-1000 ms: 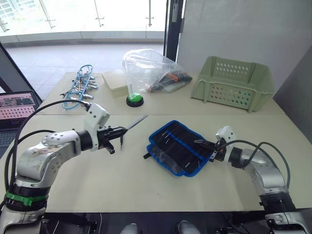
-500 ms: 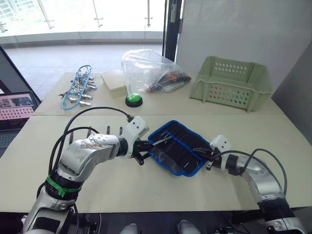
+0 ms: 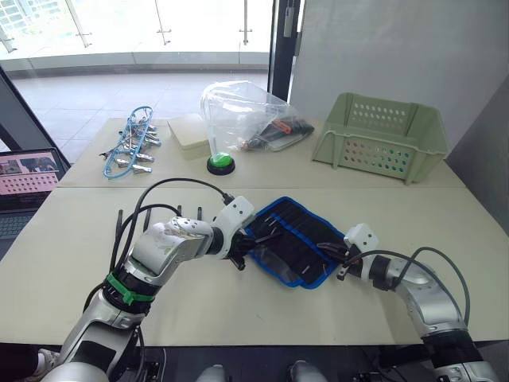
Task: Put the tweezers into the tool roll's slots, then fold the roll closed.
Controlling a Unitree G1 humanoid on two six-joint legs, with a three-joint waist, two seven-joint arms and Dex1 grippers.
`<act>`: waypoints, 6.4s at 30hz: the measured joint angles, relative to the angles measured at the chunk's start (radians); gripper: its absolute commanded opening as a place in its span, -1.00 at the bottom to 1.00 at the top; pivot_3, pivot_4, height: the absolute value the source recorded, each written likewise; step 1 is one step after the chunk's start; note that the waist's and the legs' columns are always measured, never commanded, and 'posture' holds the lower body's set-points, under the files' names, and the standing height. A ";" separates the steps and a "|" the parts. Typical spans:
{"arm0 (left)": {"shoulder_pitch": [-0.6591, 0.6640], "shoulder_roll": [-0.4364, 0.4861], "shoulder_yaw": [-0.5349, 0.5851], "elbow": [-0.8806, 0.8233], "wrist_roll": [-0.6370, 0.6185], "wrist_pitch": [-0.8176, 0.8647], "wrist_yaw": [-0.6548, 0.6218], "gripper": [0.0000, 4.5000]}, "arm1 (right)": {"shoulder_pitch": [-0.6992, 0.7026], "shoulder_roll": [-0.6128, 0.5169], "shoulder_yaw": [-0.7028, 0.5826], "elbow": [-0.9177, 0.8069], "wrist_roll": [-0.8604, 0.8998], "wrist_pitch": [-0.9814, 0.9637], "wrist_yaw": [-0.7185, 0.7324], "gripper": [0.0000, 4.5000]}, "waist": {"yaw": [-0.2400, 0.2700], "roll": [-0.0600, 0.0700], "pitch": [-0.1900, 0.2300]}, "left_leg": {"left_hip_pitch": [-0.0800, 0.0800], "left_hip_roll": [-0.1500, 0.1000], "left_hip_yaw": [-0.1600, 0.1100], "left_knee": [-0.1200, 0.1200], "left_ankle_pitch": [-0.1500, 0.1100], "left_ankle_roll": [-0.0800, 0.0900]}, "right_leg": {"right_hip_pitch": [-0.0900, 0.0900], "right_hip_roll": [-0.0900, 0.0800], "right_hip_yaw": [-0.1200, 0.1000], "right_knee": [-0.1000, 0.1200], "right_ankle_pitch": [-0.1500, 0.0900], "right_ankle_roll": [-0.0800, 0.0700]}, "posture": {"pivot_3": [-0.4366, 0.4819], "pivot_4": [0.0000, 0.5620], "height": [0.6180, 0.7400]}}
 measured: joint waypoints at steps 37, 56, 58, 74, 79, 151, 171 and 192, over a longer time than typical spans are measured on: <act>-0.124 -0.367 -0.074 0.715 0.334 -0.681 -0.075 -1.00 | -0.003 -0.001 0.012 0.094 -0.009 -0.095 0.002 -0.99 | 0.015 -0.001 0.000 | 0.014 -0.002 0.000 0.003 -0.001 0.001 | 0.020 -0.001 -0.001 -0.004 -0.001 0.004 | -0.05 -0.47 1.00; -0.038 -0.269 0.035 0.569 0.371 -0.701 -0.207 0.21 | -0.025 0.035 0.034 0.112 -0.030 -0.099 -0.004 -1.00 | -0.010 -0.002 -0.001 | 0.014 -0.001 -0.001 0.002 -0.001 0.001 | 0.017 0.000 0.001 -0.002 -0.001 0.003 | -0.05 -0.47 1.00; 0.006 -0.209 0.103 0.458 0.340 -0.664 -0.214 0.52 | -0.027 0.034 0.035 0.116 -0.030 -0.099 -0.004 -1.00 | -0.009 -0.002 -0.001 | 0.014 0.000 -0.001 0.002 -0.001 0.001 | 0.017 0.000 0.001 -0.002 -0.001 0.003 | -0.05 -0.47 1.00; 0.607 0.004 0.642 -0.114 0.165 -0.567 -0.058 0.99 | -0.015 0.030 0.033 0.130 -0.030 -0.121 0.002 -1.00 | -0.003 -0.006 -0.003 | 0.016 0.001 -0.002 -0.001 -0.001 0.000 | 0.017 0.000 0.001 -0.003 -0.001 0.002 | -0.05 -0.47 1.00; 0.800 -0.074 0.785 -0.154 0.187 -0.676 0.060 0.99 | -0.008 0.029 0.025 0.152 -0.030 -0.140 0.005 -1.00 | 0.007 -0.011 -0.007 | 0.016 0.001 -0.002 -0.001 -0.002 -0.001 | 0.018 0.000 0.000 -0.004 -0.001 0.001 | -0.05 -0.47 1.00; 0.456 -0.052 0.729 0.444 0.227 -0.938 0.361 -0.97 | 0.003 0.058 0.011 0.154 -0.029 -0.133 -0.010 -1.00 | 0.001 -0.015 -0.013 | 0.024 0.002 -0.003 -0.007 -0.005 -0.005 | 0.024 0.000 -0.002 -0.008 -0.007 0.002 | -0.05 -0.47 1.00; 0.146 0.149 0.130 0.071 0.092 -0.510 -0.320 -0.97 | -0.033 0.076 0.032 0.163 -0.031 -0.131 -0.028 -1.00 | -0.016 -0.017 -0.008 | 0.017 0.002 -0.003 -0.006 -0.004 -0.006 | 0.018 0.002 -0.001 -0.007 -0.009 0.005 | -0.05 -0.47 1.00; -0.052 -0.089 -0.059 0.336 0.241 -0.373 -0.295 -0.97 | -0.021 0.094 0.044 0.139 -0.034 -0.131 -0.086 -1.00 | -0.026 -0.017 -0.007 | 0.016 0.002 -0.003 -0.006 -0.004 -0.005 | 0.018 0.001 -0.001 -0.006 -0.009 0.005 | -0.05 -0.47 1.00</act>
